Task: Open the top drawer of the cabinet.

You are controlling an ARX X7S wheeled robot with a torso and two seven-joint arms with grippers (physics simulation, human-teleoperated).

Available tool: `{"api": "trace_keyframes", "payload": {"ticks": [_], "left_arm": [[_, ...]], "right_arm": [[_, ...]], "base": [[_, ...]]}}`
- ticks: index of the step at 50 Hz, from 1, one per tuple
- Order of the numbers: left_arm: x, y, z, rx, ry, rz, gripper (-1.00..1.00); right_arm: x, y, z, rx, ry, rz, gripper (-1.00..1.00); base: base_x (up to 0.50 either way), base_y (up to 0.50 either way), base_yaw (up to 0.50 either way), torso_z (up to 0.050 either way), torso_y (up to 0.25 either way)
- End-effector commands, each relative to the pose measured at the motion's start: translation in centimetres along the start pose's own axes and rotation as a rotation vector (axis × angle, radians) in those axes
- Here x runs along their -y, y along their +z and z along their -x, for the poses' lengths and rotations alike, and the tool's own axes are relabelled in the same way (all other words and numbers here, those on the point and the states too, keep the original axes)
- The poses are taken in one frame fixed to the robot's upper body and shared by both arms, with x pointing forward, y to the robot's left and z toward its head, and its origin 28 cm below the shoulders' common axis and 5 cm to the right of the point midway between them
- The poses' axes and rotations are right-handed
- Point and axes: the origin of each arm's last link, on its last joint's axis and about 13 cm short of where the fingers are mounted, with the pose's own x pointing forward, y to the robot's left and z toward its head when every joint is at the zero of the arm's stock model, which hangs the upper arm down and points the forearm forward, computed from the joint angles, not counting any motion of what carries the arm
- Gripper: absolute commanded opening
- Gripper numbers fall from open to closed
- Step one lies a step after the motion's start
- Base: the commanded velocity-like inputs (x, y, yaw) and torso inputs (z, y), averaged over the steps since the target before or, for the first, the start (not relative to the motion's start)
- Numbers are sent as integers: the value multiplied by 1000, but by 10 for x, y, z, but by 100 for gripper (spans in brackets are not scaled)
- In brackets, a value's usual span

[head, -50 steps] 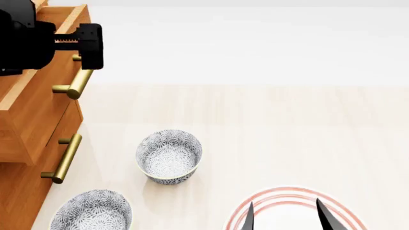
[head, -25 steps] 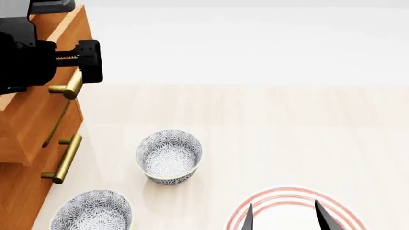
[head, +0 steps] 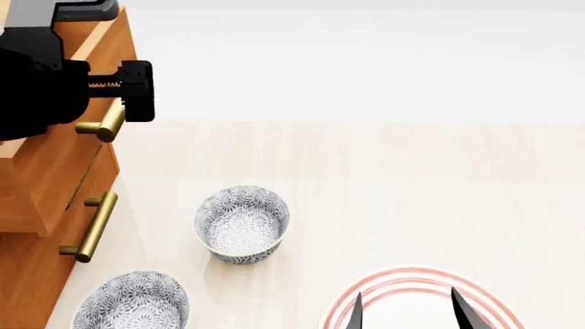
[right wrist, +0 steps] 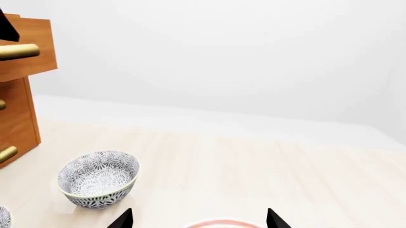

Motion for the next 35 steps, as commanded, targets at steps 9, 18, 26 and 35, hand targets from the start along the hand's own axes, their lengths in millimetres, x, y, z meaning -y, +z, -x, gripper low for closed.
{"api": "trace_keyframes", "payload": {"ticks": [9, 18, 26, 35], "left_arm": [[26, -41, -20, -137, -130, 33, 100], [38, -38, -17, -129, -215, 85, 100], [47, -40, -17, -135, -244, 85, 100], [55, -42, -18, -138, -265, 76, 100]], "right_arm": [[0, -3, -1, -3, 5, -5, 100], [0, -4, -1, -8, 9, -6, 100], [0, -6, 0, -12, 10, -3, 100], [0, -6, 0, -14, 12, -4, 100]], "base": [[0, 0, 0, 0, 0], [-3, 0, 0, 0, 0], [-7, 0, 0, 0, 0], [-6, 0, 1, 0, 0]]}}
